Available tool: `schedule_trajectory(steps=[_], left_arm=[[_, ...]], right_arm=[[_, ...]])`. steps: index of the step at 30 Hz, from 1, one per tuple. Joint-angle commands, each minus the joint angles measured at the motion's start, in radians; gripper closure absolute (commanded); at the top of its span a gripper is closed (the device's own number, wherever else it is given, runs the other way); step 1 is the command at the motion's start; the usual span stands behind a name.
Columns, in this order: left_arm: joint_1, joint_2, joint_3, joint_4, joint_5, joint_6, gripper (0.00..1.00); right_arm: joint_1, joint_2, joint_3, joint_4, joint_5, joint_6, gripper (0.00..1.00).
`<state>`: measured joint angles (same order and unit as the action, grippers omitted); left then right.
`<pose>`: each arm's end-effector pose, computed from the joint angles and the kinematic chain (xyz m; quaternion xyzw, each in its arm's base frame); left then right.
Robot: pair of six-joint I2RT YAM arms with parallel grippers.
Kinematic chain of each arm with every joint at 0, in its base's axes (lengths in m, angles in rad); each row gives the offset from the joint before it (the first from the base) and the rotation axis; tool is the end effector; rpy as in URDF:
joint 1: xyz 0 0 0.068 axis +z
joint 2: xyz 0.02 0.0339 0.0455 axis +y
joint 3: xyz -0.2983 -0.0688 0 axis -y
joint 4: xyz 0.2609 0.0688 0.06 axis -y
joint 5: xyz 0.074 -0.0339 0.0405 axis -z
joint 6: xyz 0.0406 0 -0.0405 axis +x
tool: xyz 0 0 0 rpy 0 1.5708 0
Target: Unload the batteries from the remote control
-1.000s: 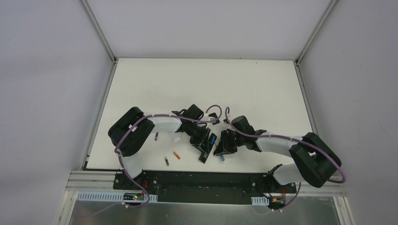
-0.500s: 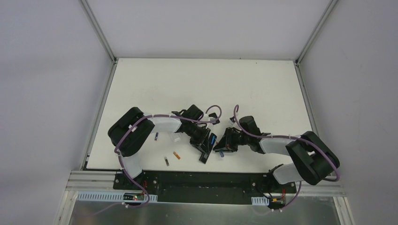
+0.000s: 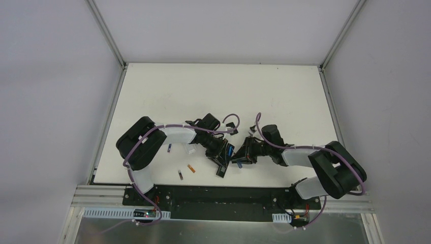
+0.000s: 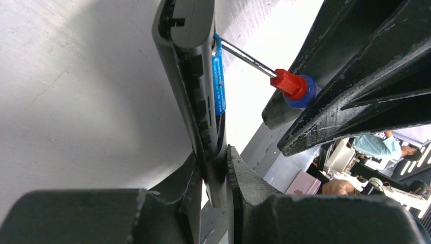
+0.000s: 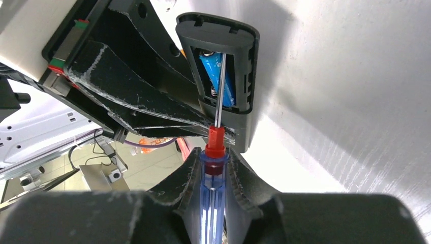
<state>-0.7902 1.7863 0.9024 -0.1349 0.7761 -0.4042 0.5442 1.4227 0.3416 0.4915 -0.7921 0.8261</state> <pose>0.2258 -0.2684 0.1535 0.2720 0.8543 -0.4429 0.0039 0.1877 0.1474 0.1495 -0.0656 0.8312 0.5385 0.1213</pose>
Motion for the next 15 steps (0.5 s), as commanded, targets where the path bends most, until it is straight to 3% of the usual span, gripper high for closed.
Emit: schedule_trajectory(steps=[1,15], left_arm=[[-0.055,0.041,-0.048,-0.055,-0.036,0.083,1.0],[-0.026,0.058,-0.047,-0.055,-0.102,0.032,1.0]], right_arm=[[-0.011,-0.01,0.058,0.378,-0.057,-0.009,1.0],[-0.008,-0.012,0.06,0.384,-0.17,0.003,1.0]])
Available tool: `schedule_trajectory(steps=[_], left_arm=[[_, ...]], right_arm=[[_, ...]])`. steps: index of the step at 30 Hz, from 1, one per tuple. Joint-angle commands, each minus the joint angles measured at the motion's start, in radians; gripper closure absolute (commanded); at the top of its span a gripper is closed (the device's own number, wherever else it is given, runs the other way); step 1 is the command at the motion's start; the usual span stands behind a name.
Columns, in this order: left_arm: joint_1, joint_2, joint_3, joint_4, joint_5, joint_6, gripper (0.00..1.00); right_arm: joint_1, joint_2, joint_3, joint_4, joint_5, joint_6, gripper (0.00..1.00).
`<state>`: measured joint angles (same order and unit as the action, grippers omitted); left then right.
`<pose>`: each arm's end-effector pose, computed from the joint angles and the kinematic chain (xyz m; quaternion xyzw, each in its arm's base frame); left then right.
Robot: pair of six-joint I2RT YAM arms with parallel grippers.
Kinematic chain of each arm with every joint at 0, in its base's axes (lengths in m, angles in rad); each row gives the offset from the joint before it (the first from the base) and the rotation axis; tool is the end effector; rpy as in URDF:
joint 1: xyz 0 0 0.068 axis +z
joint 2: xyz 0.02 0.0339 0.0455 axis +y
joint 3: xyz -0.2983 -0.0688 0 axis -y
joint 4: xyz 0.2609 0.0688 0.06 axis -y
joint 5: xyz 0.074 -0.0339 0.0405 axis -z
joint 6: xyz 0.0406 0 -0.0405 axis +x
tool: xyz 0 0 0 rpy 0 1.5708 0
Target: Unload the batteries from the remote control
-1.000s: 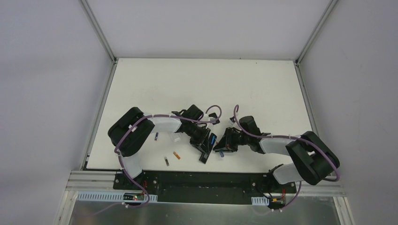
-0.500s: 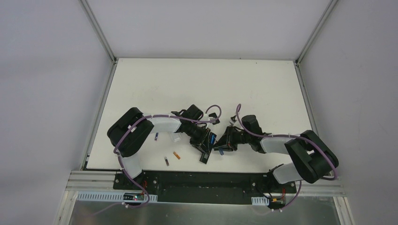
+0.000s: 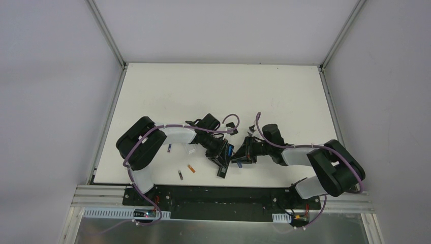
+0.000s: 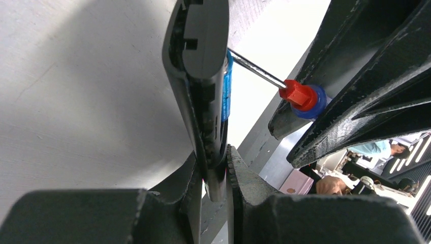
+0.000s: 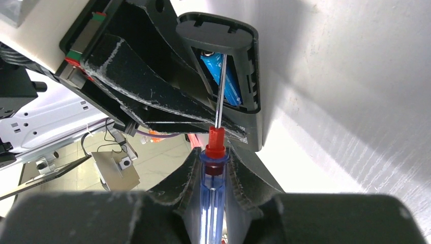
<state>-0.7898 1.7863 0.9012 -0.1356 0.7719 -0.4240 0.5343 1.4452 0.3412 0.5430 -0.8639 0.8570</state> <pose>0.2258 -0.2680 0.1531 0.2627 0.8582 -0.4411 0.0001 0.1896 0.1481 0.1501 -0.0722 0.8170 0.5628 0.1024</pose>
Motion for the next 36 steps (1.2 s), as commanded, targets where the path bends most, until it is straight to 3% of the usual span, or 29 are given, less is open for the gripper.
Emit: schedule_trajectory(steps=[1,8,21,36], left_arm=[[-0.024,0.056,-0.047,-0.054,-0.103,0.05,1.0],[-0.02,0.058,-0.041,-0.055,-0.119,0.044,1.0],[0.001,0.075,-0.039,-0.078,-0.182,0.016,1.0],[0.031,0.064,-0.039,-0.118,-0.232,0.021,1.0]], right_arm=[[0.003,-0.039,0.059,0.329,-0.101,-0.03,1.0],[0.021,-0.053,0.079,0.239,-0.132,-0.08,1.0],[0.037,-0.017,0.08,0.361,-0.174,-0.004,1.0],[0.046,-0.054,0.054,0.303,-0.178,-0.034,1.0]])
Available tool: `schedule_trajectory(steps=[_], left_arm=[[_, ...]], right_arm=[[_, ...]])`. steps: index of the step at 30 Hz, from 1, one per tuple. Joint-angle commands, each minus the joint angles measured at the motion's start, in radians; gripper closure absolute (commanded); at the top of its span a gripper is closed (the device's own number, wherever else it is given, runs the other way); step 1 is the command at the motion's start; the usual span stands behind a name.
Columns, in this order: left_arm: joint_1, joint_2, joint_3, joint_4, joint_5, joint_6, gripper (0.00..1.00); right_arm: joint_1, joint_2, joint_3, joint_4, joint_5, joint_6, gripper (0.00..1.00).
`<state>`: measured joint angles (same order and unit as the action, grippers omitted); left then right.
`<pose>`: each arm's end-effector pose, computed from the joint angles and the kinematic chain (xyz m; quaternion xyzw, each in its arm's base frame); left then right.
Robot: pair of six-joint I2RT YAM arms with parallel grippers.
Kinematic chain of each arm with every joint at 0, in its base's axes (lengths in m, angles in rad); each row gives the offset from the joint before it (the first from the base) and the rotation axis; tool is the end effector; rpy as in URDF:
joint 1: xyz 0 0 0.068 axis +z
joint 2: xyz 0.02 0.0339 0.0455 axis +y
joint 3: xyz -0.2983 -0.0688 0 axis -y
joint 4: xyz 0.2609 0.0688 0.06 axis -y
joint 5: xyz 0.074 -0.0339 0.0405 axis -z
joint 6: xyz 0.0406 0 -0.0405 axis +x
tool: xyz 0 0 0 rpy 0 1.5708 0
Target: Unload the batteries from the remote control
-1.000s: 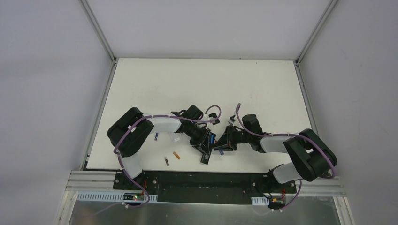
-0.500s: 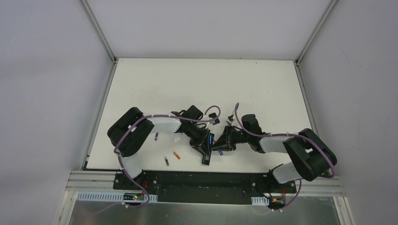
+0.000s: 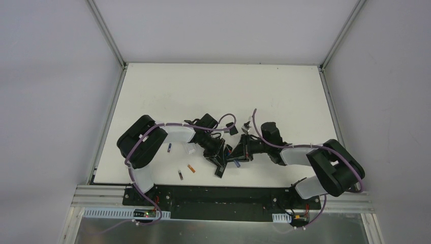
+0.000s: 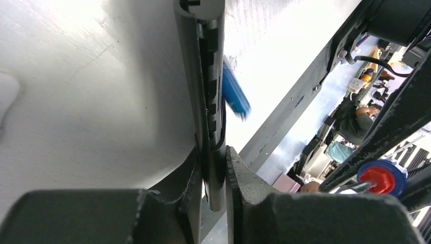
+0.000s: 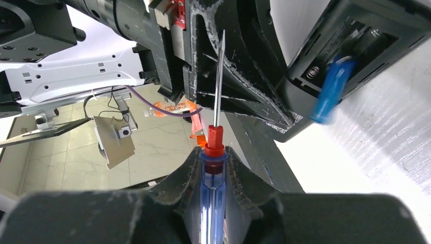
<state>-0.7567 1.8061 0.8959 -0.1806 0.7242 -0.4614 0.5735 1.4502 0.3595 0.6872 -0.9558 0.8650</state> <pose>0.2325 -0.2566 0.1418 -0.2169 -0.8861 0.4094 0.0145 0.1899 0.1621 0.1677 -0.1431 0.7699 0.6111 0.1153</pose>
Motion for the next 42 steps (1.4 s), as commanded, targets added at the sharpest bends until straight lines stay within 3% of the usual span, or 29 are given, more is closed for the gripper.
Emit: schedule_trajectory(steps=[1,5,10,13,17,18,19,23,29,36,42], left_arm=[[-0.002,0.041,-0.032,-0.073,-0.184,0.063,1.0],[-0.001,0.007,-0.041,-0.092,-0.215,0.068,1.0],[0.0,-0.035,-0.054,-0.136,-0.281,0.067,1.0],[0.001,-0.054,-0.05,-0.167,-0.329,0.061,0.75],[0.001,-0.109,-0.054,-0.171,-0.355,0.052,0.56],[0.0,-0.121,-0.052,-0.171,-0.356,0.053,0.43],[0.0,-0.131,-0.047,-0.176,-0.357,0.053,0.33],[0.001,-0.172,-0.033,-0.2,-0.372,0.054,0.29],[0.0,-0.32,-0.05,-0.222,-0.455,0.026,0.01],[0.001,-0.547,-0.064,-0.244,-0.68,-0.026,0.01],[0.001,-0.737,-0.11,-0.256,-0.862,-0.079,0.01]], right_arm=[[0.006,-0.067,0.032,0.148,-0.07,-0.048,1.0],[-0.013,-0.098,0.057,-0.114,0.067,-0.195,1.0],[-0.027,-0.164,0.079,-0.332,0.261,-0.249,1.0],[-0.028,-0.262,0.117,-0.589,0.517,-0.307,1.0],[-0.034,-0.283,0.202,-0.91,0.786,-0.367,1.0],[-0.035,-0.277,0.204,-0.951,0.828,-0.365,1.0],[-0.036,-0.271,0.196,-0.969,0.854,-0.363,1.0],[-0.037,-0.247,0.147,-0.943,0.848,-0.345,1.0],[-0.035,-0.239,0.123,-0.928,0.846,-0.33,1.0],[-0.021,-0.171,0.148,-0.942,0.834,-0.328,1.0],[0.035,-0.111,0.187,-0.967,0.851,-0.342,0.93]])
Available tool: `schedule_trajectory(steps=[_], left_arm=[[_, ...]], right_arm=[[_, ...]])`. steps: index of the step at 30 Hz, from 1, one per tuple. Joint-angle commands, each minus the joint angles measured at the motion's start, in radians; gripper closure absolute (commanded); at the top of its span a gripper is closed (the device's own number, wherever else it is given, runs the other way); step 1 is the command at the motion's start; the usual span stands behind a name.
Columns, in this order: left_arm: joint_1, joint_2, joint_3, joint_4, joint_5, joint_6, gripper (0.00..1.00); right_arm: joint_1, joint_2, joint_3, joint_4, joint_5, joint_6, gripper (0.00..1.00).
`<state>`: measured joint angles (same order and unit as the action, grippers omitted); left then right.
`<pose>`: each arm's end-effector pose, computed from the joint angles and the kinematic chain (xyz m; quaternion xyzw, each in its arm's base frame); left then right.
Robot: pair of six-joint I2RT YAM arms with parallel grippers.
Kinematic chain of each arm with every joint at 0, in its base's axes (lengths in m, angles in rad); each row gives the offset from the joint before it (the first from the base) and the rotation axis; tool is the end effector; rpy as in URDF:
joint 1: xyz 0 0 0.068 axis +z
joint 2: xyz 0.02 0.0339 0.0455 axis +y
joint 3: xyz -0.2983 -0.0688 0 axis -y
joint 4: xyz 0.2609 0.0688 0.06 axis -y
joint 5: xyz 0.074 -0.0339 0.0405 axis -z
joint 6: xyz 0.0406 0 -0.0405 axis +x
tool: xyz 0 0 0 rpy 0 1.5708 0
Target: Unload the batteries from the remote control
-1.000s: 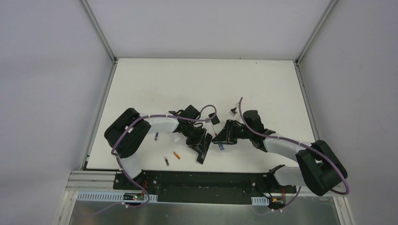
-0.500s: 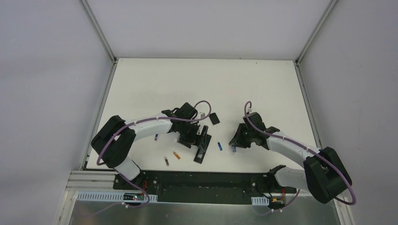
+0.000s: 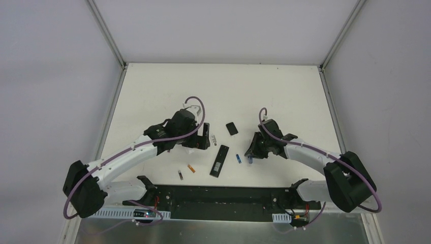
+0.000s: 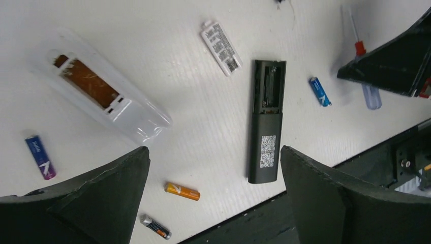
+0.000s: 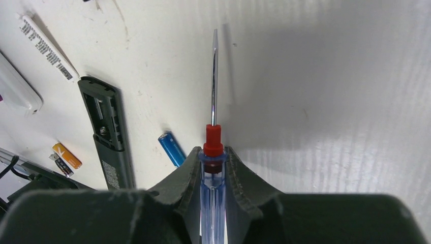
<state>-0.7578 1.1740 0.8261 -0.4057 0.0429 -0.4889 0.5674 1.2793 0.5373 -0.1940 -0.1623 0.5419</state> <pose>0.1833 -0.1758 0.2777 0.1314 0.9080 -0.2479 0.3110 0.1945 0.1317 0.1753 -0.0374 0.9465 0.2293 0.2239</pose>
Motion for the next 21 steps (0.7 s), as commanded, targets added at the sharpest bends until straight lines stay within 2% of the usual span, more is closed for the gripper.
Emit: schedule_trajectory(steps=[1,9,13,21], left_arm=[[0.002,-0.134,-0.05,-0.033,-0.204,-0.058,0.01],[0.005,-0.267,-0.086,-0.077,-0.298,-0.102,0.01],[0.005,-0.264,-0.071,-0.098,-0.306,-0.11,0.01],[0.005,-0.243,-0.039,-0.119,-0.327,-0.139,0.01]], right_arm=[[0.059,0.071,0.017,-0.094,0.078,-0.018,0.92],[0.169,0.149,0.093,-0.173,0.265,-0.007,0.89],[0.198,0.176,0.121,-0.215,0.323,-0.004,0.87],[0.193,0.114,0.133,-0.303,0.421,0.014,0.86]])
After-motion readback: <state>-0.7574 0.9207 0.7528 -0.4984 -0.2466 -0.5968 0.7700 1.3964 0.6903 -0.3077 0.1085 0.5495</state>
